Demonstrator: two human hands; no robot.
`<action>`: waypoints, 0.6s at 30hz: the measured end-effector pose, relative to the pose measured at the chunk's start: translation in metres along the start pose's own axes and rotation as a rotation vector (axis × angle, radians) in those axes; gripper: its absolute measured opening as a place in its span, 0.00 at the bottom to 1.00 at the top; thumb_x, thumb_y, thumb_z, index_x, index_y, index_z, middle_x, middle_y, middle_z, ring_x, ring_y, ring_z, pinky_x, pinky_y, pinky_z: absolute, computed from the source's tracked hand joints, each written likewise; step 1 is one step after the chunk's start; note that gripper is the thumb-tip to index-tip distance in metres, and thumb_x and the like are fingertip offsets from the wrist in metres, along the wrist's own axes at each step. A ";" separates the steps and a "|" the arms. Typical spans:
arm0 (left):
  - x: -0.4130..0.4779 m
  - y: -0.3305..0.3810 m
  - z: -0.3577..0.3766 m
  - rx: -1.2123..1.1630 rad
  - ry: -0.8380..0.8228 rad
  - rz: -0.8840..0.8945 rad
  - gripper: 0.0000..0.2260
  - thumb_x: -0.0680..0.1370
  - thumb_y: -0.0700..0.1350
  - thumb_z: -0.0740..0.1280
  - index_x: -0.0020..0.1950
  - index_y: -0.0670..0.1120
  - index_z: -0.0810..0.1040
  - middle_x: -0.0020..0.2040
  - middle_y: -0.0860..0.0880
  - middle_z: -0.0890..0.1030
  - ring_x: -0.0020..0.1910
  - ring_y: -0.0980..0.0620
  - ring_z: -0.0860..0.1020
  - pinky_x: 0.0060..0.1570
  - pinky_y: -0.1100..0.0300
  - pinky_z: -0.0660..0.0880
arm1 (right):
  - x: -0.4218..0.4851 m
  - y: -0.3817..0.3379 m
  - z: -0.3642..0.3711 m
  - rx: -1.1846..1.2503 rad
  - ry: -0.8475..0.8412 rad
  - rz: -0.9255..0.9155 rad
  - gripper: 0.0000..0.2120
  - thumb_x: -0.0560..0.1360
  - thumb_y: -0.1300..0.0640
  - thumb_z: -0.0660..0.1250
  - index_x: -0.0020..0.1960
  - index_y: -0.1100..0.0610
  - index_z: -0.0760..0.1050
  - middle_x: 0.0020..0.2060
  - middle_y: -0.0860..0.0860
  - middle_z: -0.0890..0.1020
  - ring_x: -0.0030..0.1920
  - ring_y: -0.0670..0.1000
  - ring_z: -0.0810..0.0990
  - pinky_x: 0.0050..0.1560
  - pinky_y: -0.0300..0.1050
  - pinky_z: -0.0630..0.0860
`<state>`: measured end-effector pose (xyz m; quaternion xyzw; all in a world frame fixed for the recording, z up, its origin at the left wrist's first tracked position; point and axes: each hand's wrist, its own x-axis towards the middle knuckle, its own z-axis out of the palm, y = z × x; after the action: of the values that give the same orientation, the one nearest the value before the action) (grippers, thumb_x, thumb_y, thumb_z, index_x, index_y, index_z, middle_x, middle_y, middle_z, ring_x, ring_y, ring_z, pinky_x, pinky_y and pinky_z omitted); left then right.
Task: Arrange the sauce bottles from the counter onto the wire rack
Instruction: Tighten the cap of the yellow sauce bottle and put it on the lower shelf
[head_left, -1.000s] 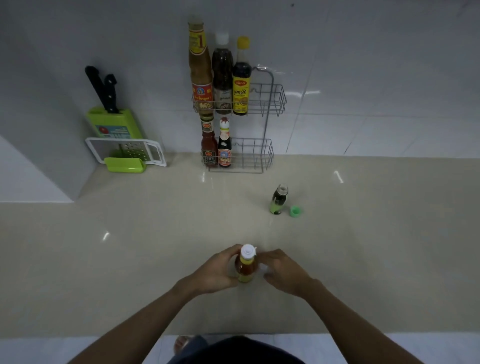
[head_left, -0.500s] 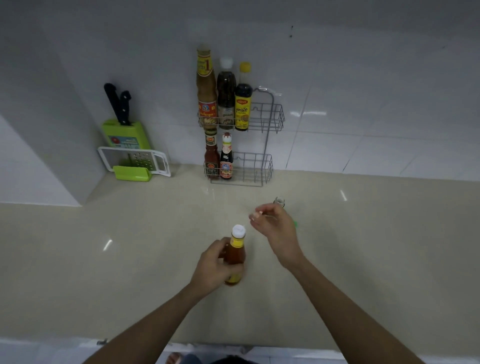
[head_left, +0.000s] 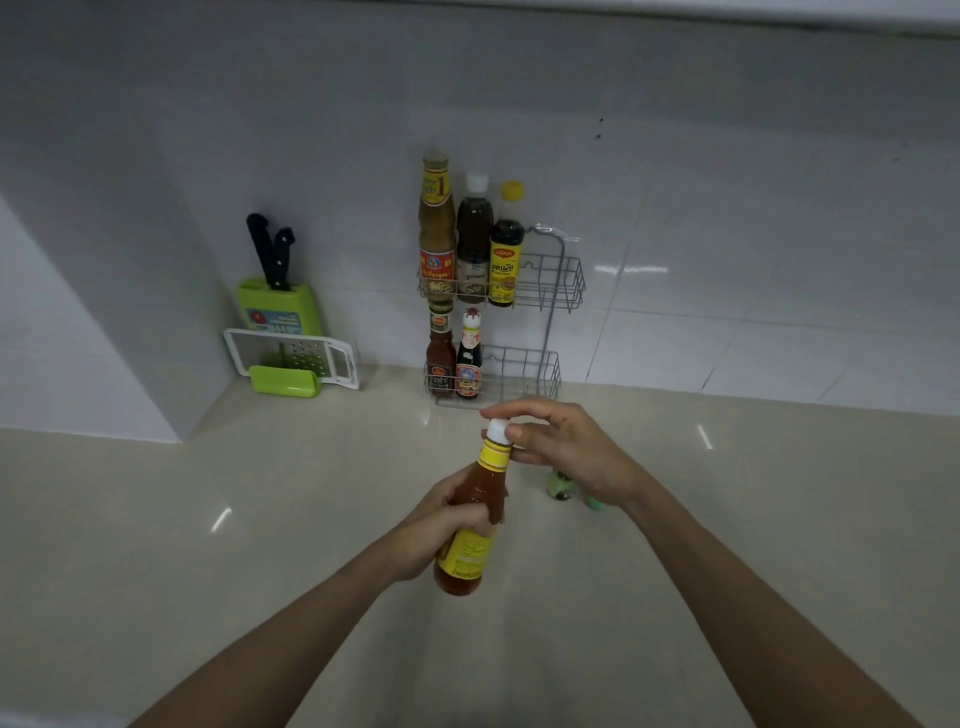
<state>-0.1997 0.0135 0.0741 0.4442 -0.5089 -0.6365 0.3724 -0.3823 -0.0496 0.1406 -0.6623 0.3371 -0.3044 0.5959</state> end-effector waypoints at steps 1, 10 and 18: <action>0.001 0.002 0.000 -0.026 -0.032 -0.008 0.17 0.60 0.40 0.68 0.48 0.44 0.78 0.41 0.44 0.78 0.39 0.47 0.76 0.40 0.55 0.73 | 0.003 -0.005 -0.005 -0.037 -0.040 0.016 0.11 0.78 0.61 0.67 0.60 0.60 0.78 0.58 0.54 0.82 0.58 0.51 0.82 0.57 0.46 0.79; 0.013 0.016 0.000 -0.011 -0.090 -0.049 0.10 0.62 0.39 0.68 0.43 0.41 0.76 0.34 0.41 0.75 0.32 0.44 0.73 0.35 0.57 0.71 | 0.024 -0.006 -0.019 -1.159 -0.048 -0.310 0.18 0.79 0.37 0.50 0.38 0.49 0.62 0.28 0.51 0.72 0.28 0.50 0.69 0.31 0.49 0.68; 0.018 0.017 -0.006 0.239 0.027 -0.139 0.09 0.60 0.45 0.70 0.39 0.48 0.76 0.32 0.49 0.77 0.32 0.47 0.74 0.36 0.57 0.70 | 0.027 -0.006 -0.001 -1.314 0.156 -0.160 0.18 0.77 0.49 0.51 0.30 0.53 0.63 0.26 0.51 0.69 0.30 0.54 0.69 0.32 0.47 0.67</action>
<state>-0.1996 -0.0090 0.0872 0.5281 -0.5439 -0.5896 0.2785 -0.3669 -0.0718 0.1470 -0.8868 0.4444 -0.1256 0.0177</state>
